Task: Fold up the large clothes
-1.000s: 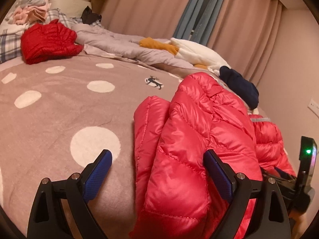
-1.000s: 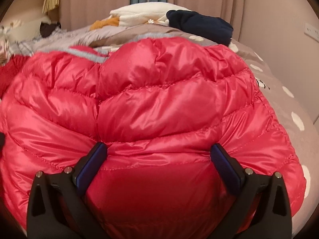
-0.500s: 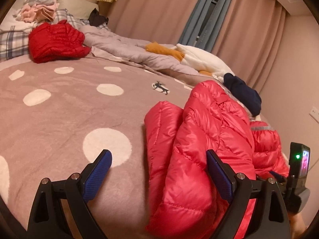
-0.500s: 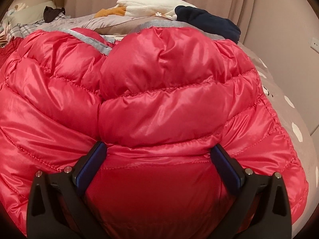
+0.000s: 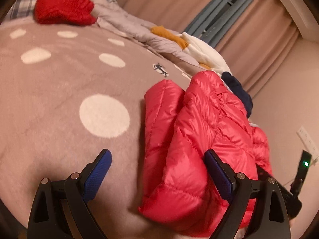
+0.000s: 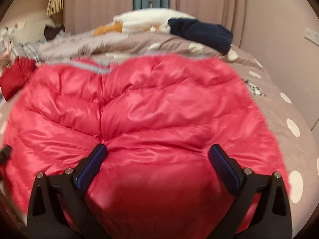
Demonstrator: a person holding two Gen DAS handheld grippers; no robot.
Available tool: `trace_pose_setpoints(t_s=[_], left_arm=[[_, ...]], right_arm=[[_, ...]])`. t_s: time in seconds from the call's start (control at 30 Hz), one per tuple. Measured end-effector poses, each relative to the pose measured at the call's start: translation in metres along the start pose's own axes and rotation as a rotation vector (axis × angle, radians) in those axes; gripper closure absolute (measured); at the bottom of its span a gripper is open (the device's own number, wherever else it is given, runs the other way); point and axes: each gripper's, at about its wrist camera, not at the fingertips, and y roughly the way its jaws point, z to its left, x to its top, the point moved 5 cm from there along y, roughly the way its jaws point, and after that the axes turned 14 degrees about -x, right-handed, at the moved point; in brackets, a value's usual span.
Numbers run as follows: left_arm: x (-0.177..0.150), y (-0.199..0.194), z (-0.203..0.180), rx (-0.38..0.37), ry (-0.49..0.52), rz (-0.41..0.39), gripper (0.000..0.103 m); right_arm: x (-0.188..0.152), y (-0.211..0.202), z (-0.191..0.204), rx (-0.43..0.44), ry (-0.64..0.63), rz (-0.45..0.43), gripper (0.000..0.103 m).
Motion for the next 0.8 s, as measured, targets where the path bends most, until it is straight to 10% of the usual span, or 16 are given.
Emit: trace_pose_setpoints(t_s=[0.23, 0.57, 0.8], left_arm=[[-0.020, 0.019, -0.025, -0.156, -0.009, 0.115, 0.010], [-0.014, 0.041, -0.029, -0.397, -0.163, 0.146, 0.011], [-0.015, 0.040, -0.030, -0.254, -0.075, 0.100, 0.057]], right_arm=[[0.005, -0.035, -0.069, -0.074, 0.104, -0.094, 0.000], [-0.032, 0.005, -0.138, -0.074, 0.330, 0.053, 0.013], [-0.055, 0.030, -0.118, 0.079, 0.418, 0.121, 0.034]])
